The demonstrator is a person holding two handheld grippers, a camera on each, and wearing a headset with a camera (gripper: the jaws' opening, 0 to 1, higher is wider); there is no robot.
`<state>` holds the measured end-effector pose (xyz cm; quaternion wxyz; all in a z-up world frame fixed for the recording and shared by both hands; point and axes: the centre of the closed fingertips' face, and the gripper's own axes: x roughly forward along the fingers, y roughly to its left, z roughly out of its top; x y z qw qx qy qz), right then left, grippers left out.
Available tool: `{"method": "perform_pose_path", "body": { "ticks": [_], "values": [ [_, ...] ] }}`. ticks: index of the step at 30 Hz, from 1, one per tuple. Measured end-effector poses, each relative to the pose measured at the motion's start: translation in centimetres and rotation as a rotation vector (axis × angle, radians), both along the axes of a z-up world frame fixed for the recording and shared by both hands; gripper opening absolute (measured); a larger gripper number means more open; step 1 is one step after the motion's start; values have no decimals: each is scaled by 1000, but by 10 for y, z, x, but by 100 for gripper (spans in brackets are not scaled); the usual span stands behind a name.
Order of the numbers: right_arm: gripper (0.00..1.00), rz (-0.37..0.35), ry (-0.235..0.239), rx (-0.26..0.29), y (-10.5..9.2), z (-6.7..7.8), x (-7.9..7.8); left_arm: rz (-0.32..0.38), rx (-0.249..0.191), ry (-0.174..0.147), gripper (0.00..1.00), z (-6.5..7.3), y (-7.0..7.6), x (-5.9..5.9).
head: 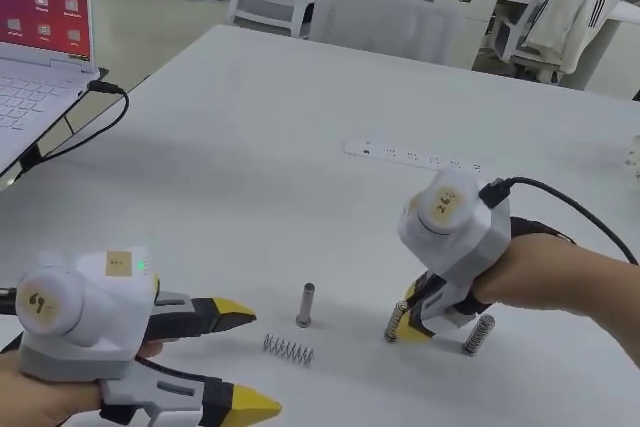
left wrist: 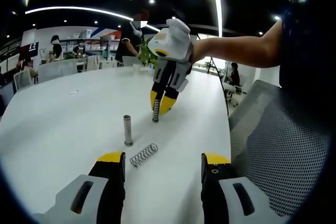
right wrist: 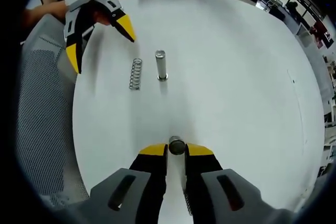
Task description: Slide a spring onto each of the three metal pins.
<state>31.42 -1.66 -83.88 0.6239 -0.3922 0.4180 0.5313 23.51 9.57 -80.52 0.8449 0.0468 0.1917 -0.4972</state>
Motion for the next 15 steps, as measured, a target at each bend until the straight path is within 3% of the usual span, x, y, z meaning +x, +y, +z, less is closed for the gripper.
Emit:
{"method": "perform_pose_path", "body": {
  "ticks": [15],
  "values": [
    [13,-32,4,-1,-13,0,-5,-3,-4,-1,53,0,-1,-1]
  ]
}}
